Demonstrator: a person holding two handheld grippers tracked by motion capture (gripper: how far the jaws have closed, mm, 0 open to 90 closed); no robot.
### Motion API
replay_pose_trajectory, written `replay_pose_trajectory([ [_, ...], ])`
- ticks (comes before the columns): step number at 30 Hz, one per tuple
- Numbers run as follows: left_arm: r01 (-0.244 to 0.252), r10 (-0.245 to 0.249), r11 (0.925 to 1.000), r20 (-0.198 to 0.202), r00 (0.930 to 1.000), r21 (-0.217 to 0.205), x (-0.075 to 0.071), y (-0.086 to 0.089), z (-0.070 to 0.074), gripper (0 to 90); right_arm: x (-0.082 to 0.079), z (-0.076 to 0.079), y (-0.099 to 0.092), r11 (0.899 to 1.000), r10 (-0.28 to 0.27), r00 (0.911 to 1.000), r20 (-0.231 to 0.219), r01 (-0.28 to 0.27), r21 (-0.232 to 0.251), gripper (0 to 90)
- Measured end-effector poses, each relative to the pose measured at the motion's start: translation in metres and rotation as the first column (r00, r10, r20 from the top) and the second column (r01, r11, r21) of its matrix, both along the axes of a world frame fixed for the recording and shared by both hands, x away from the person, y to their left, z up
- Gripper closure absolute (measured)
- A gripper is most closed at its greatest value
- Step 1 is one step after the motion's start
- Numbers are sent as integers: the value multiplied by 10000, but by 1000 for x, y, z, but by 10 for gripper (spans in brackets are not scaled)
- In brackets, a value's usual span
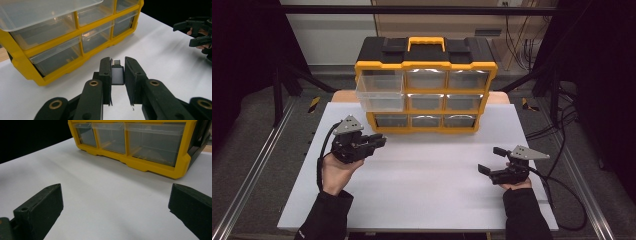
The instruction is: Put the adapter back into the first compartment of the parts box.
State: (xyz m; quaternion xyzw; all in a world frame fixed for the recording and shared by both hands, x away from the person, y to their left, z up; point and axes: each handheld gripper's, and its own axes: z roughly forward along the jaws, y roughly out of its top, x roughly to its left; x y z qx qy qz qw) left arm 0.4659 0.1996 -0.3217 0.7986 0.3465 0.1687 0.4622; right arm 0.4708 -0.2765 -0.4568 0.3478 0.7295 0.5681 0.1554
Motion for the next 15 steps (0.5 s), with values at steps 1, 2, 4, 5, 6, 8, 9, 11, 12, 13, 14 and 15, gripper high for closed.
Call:
replay_pose_trajectory([
  [1, -4, 4, 10000, 2, 10000, 1, 0, 0, 0, 757, 0, 0, 0, 10000, -6, 10000, 4, 6, -2, 3],
  [2, -8, 8, 10000, 13, 10000, 13, 0, 1, 1, 757, 0, 0, 0, 10000, -6, 10000, 4, 6, -2, 4],
  [4, -10, 10, 10000, 16, 10000, 12, 0, 2, 2, 757, 0, 0, 0, 10000, 2, 10000, -2, -2, 3, 3],
  [5, -14, 14, 10000, 28, 10000, 10, 0, 2, 3, 757, 0, 0, 0, 10000, 4, 10000, 4, -4, -10, 4],
  [6, -10, 10, 10000, 42, 10000, 16, 0, 3, 4, 757, 0, 0, 0, 10000, 13, 10000, -1, -13, -5, 4],
  [8, 8, -9, 10000, 81, 10000, 44, -1, 3, 6, 757, 0, 0, 0, 10000, 8, 10000, -1, -8, 2, 4],
  [9, 25, -26, 10000, 116, 9999, 67, -1, 3, 7, 757, 0, 0, 0, 10000, 7, 10000, -2, -7, 1, 4],
  [11, 21, -23, 9999, 143, 9999, 121, -2, 4, 9, 757, 0, 0, 0, 10000, 12, 10000, 13, -12, 8, 4],
  [12, 27, -29, 9999, 151, 9999, 155, -2, 4, 10, 757, 0, 0, 0, 10000, 9, 10000, 12, -9, 14, 4],
  [13, 42, -45, 9999, 155, 9999, 161, -2, 5, 11, 757, 0, 0, 0, 10000, 16, 10000, 7, -16, 4, 4],
  [14, 45, -48, 9998, 152, 9999, 169, -2, 5, 12, 757, 0, 0, 0, 10000, 10, 10000, 2, -10, 1, 4],
  [15, 37, -40, 9998, 173, 9998, 184, -2, 6, 13, 757, 0, 0, 0, 10000, 9, 10000, 7, -9, -9, 4],
])
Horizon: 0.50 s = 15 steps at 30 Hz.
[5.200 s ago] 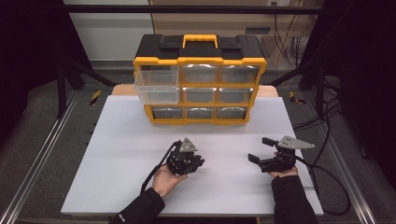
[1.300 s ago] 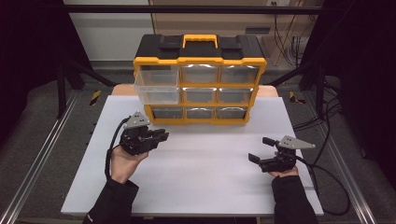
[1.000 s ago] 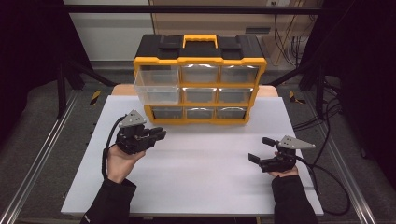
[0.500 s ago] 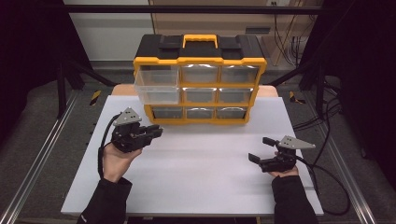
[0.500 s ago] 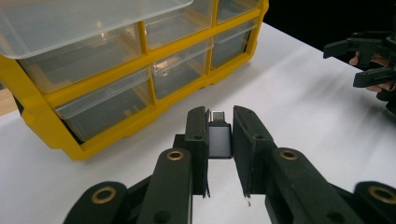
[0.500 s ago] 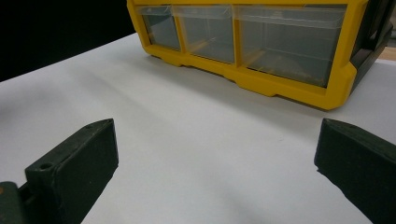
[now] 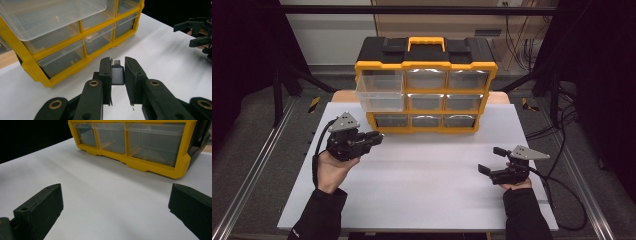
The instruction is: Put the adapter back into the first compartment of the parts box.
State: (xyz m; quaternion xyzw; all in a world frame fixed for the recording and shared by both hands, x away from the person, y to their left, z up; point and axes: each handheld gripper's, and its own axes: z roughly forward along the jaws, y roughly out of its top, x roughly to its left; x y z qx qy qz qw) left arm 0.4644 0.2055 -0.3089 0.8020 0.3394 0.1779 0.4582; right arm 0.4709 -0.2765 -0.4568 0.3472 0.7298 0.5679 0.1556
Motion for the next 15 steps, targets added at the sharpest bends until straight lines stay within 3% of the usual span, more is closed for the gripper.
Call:
replay_pose_trajectory([
  [15, -29, 24, 9999, 339, 9994, 143, -3, 2, 20, 757, 0, 0, 0, 10000, 15, 10000, -14, -15, -2, 4],
])
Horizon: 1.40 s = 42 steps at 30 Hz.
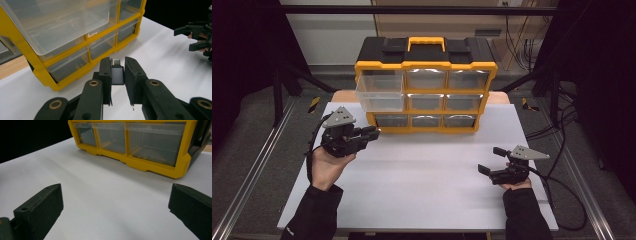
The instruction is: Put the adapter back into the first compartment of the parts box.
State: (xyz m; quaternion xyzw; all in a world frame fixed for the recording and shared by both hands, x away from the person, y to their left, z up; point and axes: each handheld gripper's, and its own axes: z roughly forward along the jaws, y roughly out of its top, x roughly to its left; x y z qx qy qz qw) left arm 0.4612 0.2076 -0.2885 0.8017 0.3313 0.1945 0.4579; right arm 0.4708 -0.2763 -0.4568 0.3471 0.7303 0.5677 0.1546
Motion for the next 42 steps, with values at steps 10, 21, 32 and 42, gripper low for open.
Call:
replay_pose_trajectory([
  [10, 30, -31, 10000, 166, 9999, 20, -2, 1, 12, 757, 0, 0, 0, 10000, -4, 10000, -8, 4, 9, 4],
  [21, 7, -7, 10000, 296, 9996, 4, -2, 4, 22, 757, 0, 0, 0, 10000, -1, 10000, -7, 1, -13, 4],
  [32, -6, 4, 10000, 456, 9990, 37, -1, 5, 35, 757, 0, 0, 0, 10000, -12, 10000, -9, 12, -5, 4],
  [42, -15, 12, 10000, 507, 9987, 71, 1, 3, 43, 757, 0, 0, 0, 10000, -6, 10000, -9, 6, -11, 4],
])
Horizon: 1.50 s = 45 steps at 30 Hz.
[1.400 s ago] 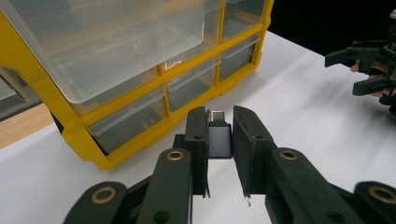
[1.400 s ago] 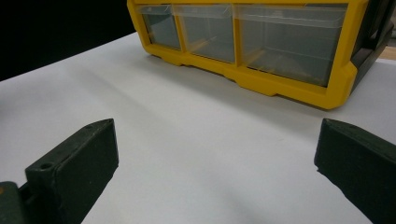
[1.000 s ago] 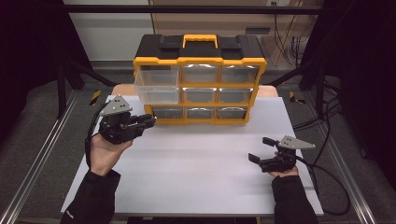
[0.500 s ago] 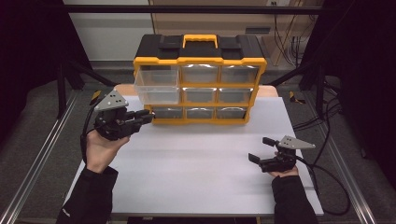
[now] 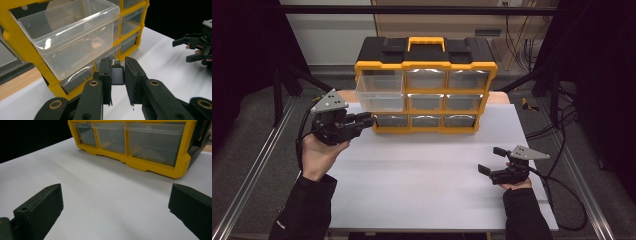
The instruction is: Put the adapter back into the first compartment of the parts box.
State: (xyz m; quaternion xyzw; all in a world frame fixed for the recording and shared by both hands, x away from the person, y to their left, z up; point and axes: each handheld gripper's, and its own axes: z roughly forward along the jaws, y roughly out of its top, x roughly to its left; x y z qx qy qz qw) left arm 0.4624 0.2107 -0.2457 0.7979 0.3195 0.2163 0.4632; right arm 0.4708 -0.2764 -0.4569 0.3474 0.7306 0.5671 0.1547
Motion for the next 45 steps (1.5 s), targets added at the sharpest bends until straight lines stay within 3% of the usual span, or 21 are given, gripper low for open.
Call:
replay_pose_trajectory([
  [31, 25, -26, 10000, 329, 9995, 30, 3, -7, 31, 757, 0, 0, 0, 10000, -17, 10000, 14, 17, 7, 4],
  [45, -63, 61, 10000, 297, 9995, 57, 12, -8, 39, 756, 0, 0, 0, 10000, -3, 10000, 5, 3, 12, 4],
])
